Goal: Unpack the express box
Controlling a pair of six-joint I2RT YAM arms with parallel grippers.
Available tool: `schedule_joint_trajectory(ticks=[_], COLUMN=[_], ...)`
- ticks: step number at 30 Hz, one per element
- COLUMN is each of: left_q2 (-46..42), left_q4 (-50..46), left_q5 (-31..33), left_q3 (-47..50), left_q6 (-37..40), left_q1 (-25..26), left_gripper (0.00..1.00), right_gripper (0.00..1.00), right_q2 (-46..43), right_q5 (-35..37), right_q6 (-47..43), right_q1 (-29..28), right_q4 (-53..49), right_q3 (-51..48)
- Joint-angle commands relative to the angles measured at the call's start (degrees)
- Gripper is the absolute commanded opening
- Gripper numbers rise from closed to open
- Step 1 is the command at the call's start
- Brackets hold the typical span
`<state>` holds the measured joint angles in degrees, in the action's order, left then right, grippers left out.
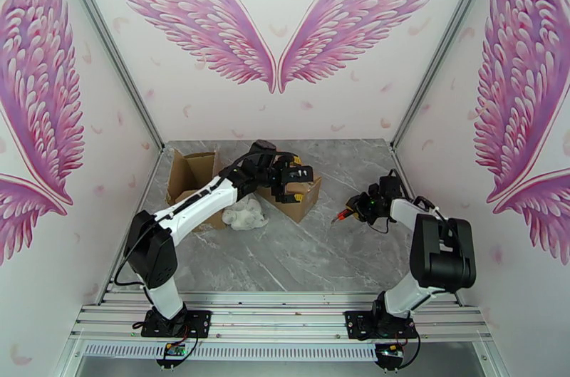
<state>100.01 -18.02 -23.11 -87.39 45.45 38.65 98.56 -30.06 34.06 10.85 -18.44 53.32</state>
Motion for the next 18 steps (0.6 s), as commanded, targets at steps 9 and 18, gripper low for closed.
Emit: schedule_joint_trajectory(ticks=[9,18], left_q2=[-4.69,1.37], left_q4=[-3.01,-13.52], left_q5=[26.67,17.06], left_q3=[-2.05,-4.15], left_q6=[-55.14,-84.07], left_q1=[-1.56,-6.48], left_gripper=[0.99,0.98], right_gripper=[0.99,0.99], right_q2=[-6.96,-0.46], right_q5=[12.71,6.68], right_q6=[-10.82,-24.34], right_q1=[-2.67,-17.22], right_q4=[-4.57,-11.34], right_q3=[10.0,28.28])
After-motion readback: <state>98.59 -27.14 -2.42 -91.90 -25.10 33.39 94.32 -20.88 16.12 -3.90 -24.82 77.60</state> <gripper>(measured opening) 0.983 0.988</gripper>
